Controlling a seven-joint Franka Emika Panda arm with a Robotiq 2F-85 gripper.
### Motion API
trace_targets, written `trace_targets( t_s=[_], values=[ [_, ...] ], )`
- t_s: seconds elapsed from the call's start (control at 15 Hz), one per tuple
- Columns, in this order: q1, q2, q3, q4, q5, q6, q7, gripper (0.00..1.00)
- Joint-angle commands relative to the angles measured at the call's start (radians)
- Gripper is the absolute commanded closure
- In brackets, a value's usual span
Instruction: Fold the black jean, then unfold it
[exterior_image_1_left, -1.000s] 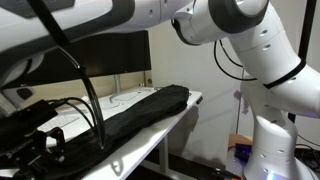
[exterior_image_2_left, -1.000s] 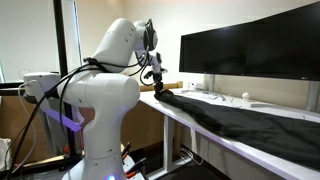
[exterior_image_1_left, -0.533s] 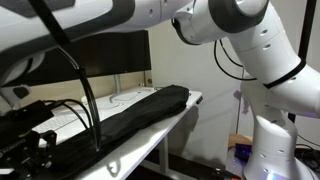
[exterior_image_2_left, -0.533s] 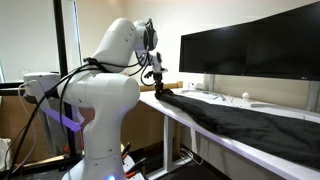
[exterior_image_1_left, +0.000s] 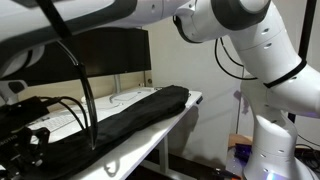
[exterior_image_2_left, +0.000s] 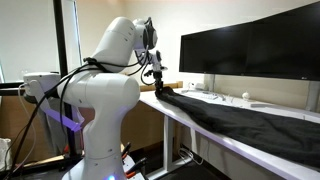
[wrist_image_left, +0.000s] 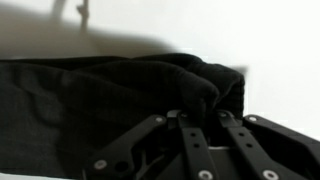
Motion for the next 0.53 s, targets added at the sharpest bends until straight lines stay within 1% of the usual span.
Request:
trace_targets(
  t_s=[0.0, 0.2, 0.47],
  values=[
    [-0.005, -0.083, 0.003, -0.087, -0.014, 0.064, -0.014, 0.94],
    [-0.014, -0.135, 0.004, -0.132, -0.009, 0.109, -0.026, 0.94],
    [-0.03, -0.237, -0.004, -0.228, -0.005, 0.148, -0.049, 0.94]
  ],
)
